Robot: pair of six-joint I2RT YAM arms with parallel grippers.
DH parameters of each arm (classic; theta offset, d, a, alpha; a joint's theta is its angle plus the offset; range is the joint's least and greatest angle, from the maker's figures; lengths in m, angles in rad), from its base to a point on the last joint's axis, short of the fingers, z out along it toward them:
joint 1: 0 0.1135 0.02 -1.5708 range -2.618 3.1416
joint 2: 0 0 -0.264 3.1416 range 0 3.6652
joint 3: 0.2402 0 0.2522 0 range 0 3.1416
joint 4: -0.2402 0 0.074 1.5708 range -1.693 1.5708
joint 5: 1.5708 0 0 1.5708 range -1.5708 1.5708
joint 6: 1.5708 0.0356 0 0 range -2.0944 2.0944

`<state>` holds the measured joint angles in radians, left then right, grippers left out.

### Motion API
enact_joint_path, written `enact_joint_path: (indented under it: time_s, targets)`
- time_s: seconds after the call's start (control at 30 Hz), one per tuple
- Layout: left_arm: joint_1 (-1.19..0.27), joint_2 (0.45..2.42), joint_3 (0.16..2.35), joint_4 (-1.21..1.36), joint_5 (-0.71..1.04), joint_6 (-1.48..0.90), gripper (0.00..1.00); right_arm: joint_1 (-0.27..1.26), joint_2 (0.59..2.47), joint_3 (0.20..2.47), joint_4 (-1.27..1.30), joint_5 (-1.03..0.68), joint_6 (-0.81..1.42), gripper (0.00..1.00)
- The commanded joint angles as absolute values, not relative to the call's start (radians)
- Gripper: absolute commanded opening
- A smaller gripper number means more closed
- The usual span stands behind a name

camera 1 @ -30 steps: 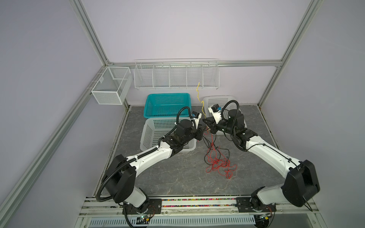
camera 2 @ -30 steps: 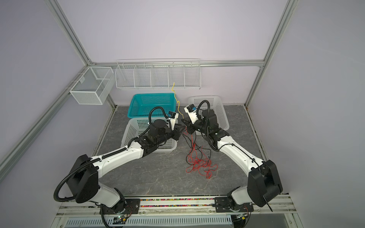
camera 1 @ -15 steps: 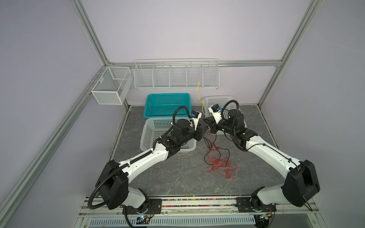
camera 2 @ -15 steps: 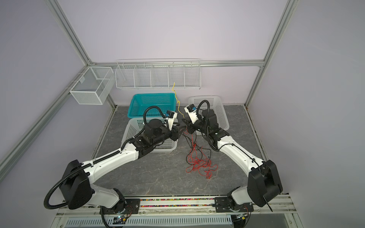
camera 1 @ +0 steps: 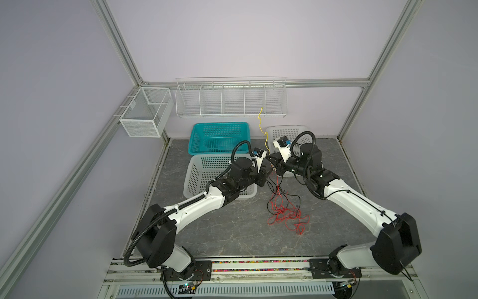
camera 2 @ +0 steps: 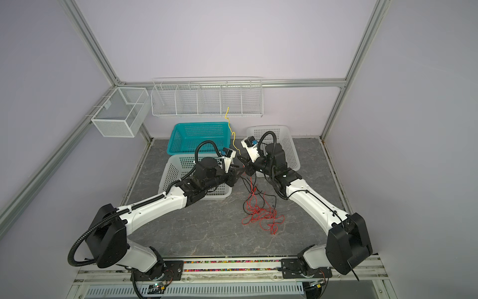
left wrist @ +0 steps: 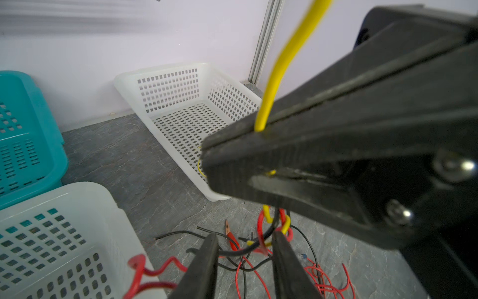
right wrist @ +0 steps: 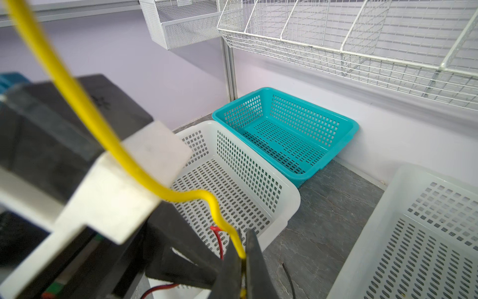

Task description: Untangle the cables

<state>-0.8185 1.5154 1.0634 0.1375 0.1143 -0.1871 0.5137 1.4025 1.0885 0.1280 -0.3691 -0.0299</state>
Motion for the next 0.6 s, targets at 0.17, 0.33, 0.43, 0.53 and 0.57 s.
enact_joint_path:
  time_s: [0.17, 0.33, 0.43, 0.53, 0.57]
  targets:
    - [-0.822, 1.545, 1.083, 0.172, 0.128, -0.198, 0.29, 0.534, 1.381, 1.109, 0.173, -0.446, -0.017, 0.06]
    - [-0.822, 1.557, 1.085, 0.177, 0.120, -0.201, 0.20, 0.543, 1.388, 1.109, 0.194, -0.481, 0.000, 0.06]
    - [-0.821, 1.561, 1.085, 0.175, 0.097, -0.204, 0.11, 0.545, 1.392, 1.108, 0.202, -0.488, 0.012, 0.06]
    - [-0.822, 1.558, 1.085, 0.164, 0.057, -0.208, 0.00, 0.546, 1.389, 1.096, 0.208, -0.471, 0.026, 0.06]
    - [-0.822, 1.559, 1.082, 0.161, 0.045, -0.209, 0.00, 0.544, 1.387, 1.093, 0.207, -0.463, 0.029, 0.06]
